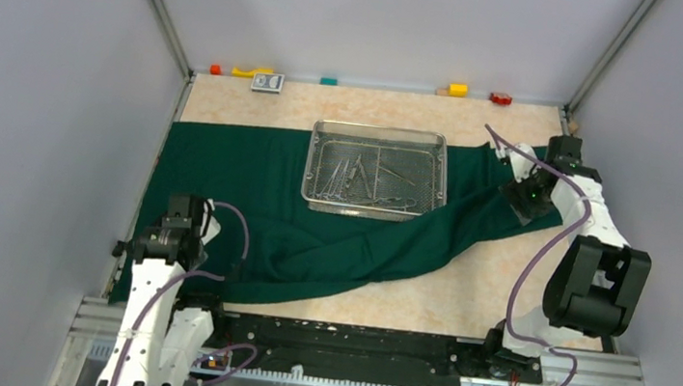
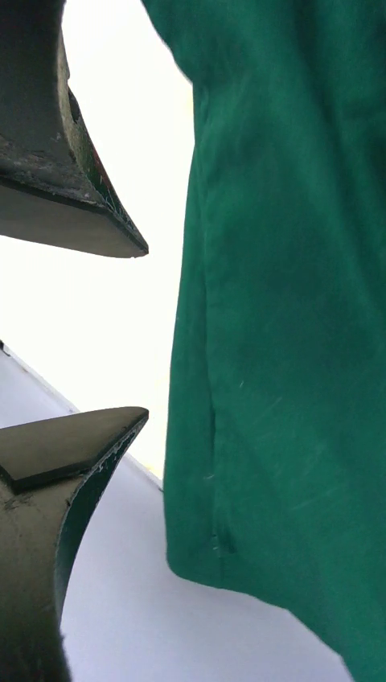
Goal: Open and lay out the surgical kit
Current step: Open the surgical kit at the center of the board.
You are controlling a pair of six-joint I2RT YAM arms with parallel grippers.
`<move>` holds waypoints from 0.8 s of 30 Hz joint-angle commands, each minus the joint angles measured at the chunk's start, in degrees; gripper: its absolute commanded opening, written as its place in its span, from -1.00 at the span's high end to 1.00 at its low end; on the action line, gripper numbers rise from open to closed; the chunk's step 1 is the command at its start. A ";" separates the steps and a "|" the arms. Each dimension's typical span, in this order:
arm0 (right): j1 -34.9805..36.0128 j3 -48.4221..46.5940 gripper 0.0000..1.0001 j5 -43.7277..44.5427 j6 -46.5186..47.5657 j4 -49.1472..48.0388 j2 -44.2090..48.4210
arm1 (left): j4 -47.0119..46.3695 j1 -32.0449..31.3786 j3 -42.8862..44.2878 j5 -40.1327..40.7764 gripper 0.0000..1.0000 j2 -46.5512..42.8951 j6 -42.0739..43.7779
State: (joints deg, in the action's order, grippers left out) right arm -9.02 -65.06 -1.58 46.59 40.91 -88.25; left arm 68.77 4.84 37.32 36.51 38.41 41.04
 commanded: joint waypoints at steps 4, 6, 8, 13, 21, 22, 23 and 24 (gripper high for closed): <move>-8.19 -10.94 -0.35 -3.53 -4.98 -1.41 -6.46 | -11.22 0.25 9.45 -13.27 -0.98 8.41 0.05; -11.18 -13.65 -0.35 -4.96 -7.65 -2.67 -9.03 | -15.46 0.26 12.15 -19.87 -0.98 11.36 -1.66; -13.71 -16.40 -0.35 -6.54 -10.32 -3.62 -11.77 | -19.79 0.17 13.69 -28.16 -0.98 14.00 -4.81; -19.22 -23.61 -0.35 -11.28 -15.25 -4.00 -19.31 | -28.41 0.08 15.94 -44.60 -0.98 18.28 -11.85; -22.36 -29.72 -0.32 -13.36 -16.73 -3.57 -27.97 | -35.97 -0.27 17.13 -52.52 -0.98 20.48 -17.60; -22.67 -30.49 -0.31 -14.20 -16.85 -3.14 -29.01 | -36.39 -0.35 17.09 -52.71 -0.98 20.74 -18.10; -22.89 -31.25 -0.29 -15.11 -16.95 -2.47 -30.03 | -36.70 -0.42 17.16 -52.84 -0.98 21.00 -18.53; -23.16 -31.88 -0.28 -16.16 -17.09 -2.12 -30.86 | -36.99 -0.44 17.17 -52.90 -0.98 21.19 -18.75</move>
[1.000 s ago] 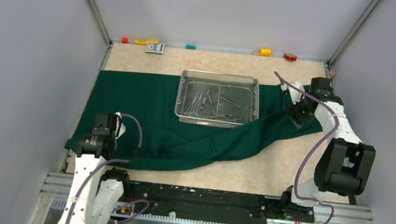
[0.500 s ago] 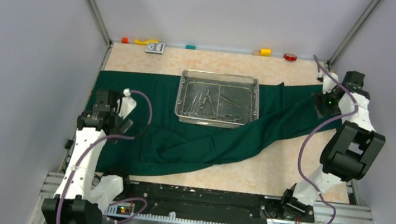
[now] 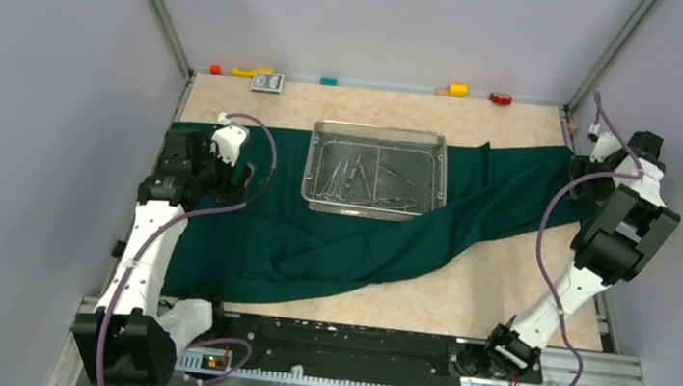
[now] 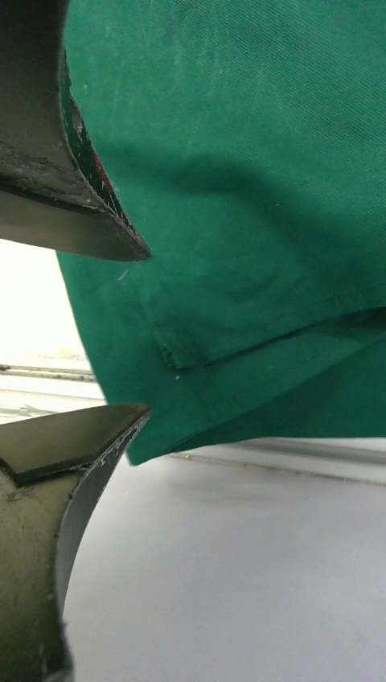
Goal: Open and lay out the surgical kit
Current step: Open the surgical kit at the center of the board.
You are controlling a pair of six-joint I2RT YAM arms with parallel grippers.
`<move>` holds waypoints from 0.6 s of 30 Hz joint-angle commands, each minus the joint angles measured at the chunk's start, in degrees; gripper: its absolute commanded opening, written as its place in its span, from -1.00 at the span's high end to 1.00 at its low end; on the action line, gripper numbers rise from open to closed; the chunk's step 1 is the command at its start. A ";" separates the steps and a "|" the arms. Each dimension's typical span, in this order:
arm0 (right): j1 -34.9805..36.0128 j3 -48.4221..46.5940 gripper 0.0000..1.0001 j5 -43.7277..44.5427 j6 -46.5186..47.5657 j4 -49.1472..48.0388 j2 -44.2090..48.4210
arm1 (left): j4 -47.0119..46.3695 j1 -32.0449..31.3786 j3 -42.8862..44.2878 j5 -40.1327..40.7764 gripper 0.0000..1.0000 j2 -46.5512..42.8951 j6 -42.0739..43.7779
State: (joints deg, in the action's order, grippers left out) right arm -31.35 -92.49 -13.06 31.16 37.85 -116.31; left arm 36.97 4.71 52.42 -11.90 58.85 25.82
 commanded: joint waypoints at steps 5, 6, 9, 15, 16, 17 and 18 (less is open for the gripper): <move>-1.34 -5.96 -0.25 -6.88 -2.18 1.06 -5.69 | -5.66 -0.40 2.07 -3.66 -0.98 1.09 -3.58; -1.34 -6.26 -0.24 -7.03 -2.21 1.20 -6.20 | -5.67 -0.43 2.09 -3.46 -0.98 1.01 -3.48; -1.40 -7.10 -0.21 -7.45 -2.01 1.57 -7.71 | -5.68 -0.44 1.94 -3.45 -0.98 0.83 -3.41; -1.40 -7.44 -0.12 -8.20 -0.95 2.12 -10.37 | -5.68 -0.49 1.39 -3.18 -0.98 0.65 -3.07; -1.36 -7.44 -0.08 -8.33 -0.81 2.36 -10.68 | -5.68 -0.51 1.29 -3.14 -0.98 0.65 -3.06; -1.40 -7.37 -0.02 -8.50 -0.57 2.52 -10.82 | -5.64 -0.49 1.28 -3.09 -0.98 0.60 -3.06; -1.43 -7.24 0.04 -8.82 -0.36 2.64 -10.92 | -5.68 -0.49 1.34 -3.05 -0.98 0.58 -3.06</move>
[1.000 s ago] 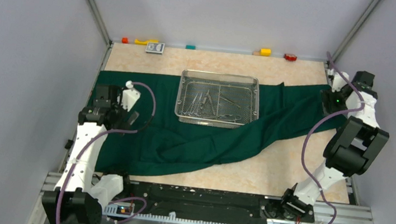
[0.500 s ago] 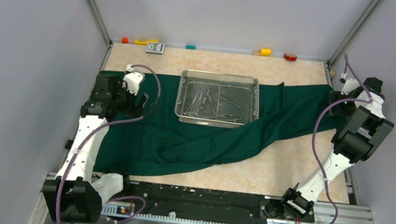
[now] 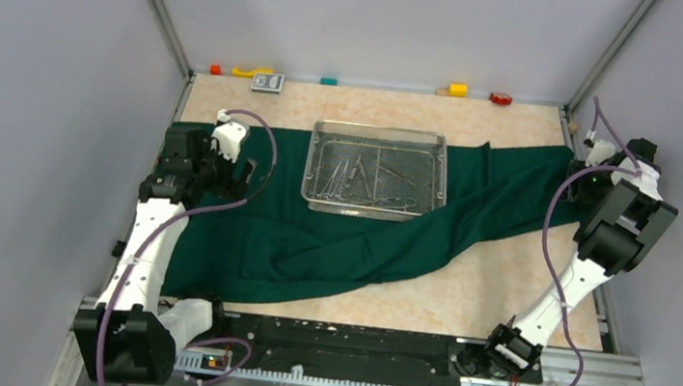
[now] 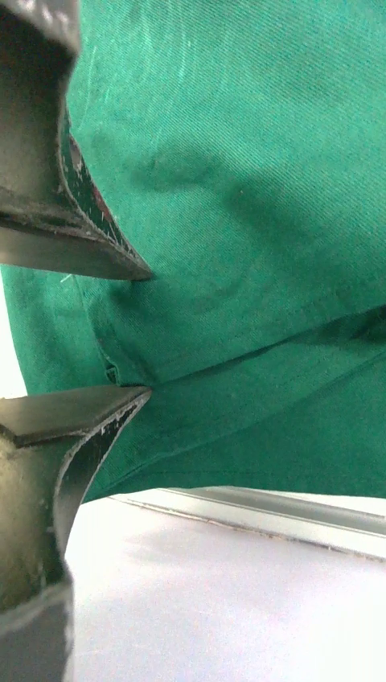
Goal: Open and lay out the surgical kit
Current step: Open the surgical kit at the center of the board.
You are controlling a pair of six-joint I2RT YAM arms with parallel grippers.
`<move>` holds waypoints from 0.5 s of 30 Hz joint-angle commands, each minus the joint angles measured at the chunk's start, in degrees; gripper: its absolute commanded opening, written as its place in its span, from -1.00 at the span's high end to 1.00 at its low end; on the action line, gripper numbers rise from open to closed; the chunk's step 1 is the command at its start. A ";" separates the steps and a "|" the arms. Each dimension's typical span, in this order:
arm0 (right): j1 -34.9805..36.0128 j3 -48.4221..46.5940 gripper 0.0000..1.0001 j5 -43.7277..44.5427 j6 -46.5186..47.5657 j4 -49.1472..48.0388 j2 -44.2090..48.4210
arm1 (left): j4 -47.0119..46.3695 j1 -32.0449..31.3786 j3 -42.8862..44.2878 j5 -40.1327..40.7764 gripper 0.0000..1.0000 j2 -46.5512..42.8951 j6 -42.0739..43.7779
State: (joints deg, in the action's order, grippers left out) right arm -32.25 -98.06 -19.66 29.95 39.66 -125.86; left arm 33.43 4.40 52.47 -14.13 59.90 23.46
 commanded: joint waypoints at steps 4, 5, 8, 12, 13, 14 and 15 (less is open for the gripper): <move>-0.48 -1.05 0.26 -3.14 1.33 1.12 -0.77 | -2.14 -0.19 1.74 -0.69 -0.98 -0.62 -0.74; -0.48 -1.00 0.28 -3.40 1.45 1.08 -0.50 | -2.10 -0.20 1.83 -0.78 -0.98 -0.62 -0.71; -0.47 -1.11 0.35 -3.93 1.51 1.25 0.35 | -2.14 -0.25 1.85 -0.89 -0.98 -0.49 -0.79; -0.53 -1.51 0.39 -4.34 1.61 1.77 1.49 | -2.14 -0.30 1.79 -0.84 -0.98 -0.31 -0.79; -0.48 -1.58 0.39 -4.36 1.66 1.82 1.76 | -2.14 -0.28 1.78 -0.89 -0.98 -0.29 -0.72; -0.49 -1.61 0.39 -4.30 1.64 1.78 2.04 | -2.12 -0.27 1.78 -0.91 -0.98 -0.22 -0.70; -0.53 -1.69 0.39 -4.21 1.66 1.82 2.19 | -2.07 -0.27 1.81 -0.86 -0.98 -0.29 -0.70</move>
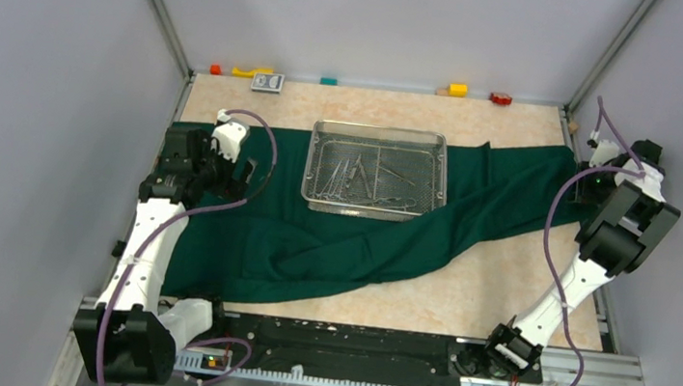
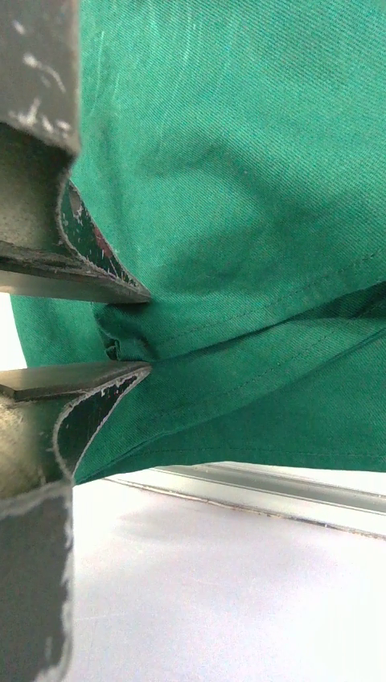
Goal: Open and lay out the surgical kit
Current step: Open the surgical kit at the center of the board.
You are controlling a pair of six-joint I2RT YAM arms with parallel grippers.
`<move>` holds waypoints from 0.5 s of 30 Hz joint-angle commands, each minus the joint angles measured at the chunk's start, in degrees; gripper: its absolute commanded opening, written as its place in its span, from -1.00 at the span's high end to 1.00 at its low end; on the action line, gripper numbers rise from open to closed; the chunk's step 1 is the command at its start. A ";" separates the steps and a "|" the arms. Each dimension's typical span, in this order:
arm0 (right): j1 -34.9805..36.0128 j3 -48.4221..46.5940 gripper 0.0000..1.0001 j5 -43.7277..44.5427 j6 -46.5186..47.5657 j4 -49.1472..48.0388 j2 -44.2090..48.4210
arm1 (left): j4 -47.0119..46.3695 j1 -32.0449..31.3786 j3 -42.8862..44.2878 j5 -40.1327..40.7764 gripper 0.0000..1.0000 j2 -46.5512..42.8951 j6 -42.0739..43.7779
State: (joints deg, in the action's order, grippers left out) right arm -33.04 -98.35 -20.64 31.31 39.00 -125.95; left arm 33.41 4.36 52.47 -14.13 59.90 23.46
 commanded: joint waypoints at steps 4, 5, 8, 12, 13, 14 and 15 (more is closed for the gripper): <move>0.29 -1.76 0.40 -3.18 0.45 2.87 2.79 | -2.02 -0.23 1.96 -0.96 -0.98 -0.22 -0.70; 0.32 -1.76 0.41 -3.19 0.56 2.96 2.93 | -2.03 -0.23 1.95 -1.01 -0.98 -0.22 -0.66; 0.32 -1.76 0.45 -3.26 0.64 3.03 3.16 | -1.95 -0.24 1.85 -1.07 -0.98 -0.16 -0.63; 0.34 -1.76 0.55 -3.46 0.74 3.21 3.58 | -1.91 -0.28 1.83 -1.07 -0.98 -0.05 -0.52; 0.36 -1.76 0.57 -3.44 0.79 3.26 3.68 | -1.94 -0.24 1.77 -1.02 -0.98 0.00 -0.55; 0.42 -1.76 0.57 -3.48 0.79 3.26 3.81 | -1.87 -0.23 1.76 -1.10 -0.98 0.04 -0.54; 0.43 -1.76 0.58 -3.52 0.80 3.27 3.97 | -1.91 -0.28 1.77 -1.15 -0.98 0.11 -0.57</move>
State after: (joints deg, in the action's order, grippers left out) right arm -33.01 -98.37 -21.37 31.92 39.86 -125.62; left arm 33.41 4.36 52.47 -14.13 59.90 23.46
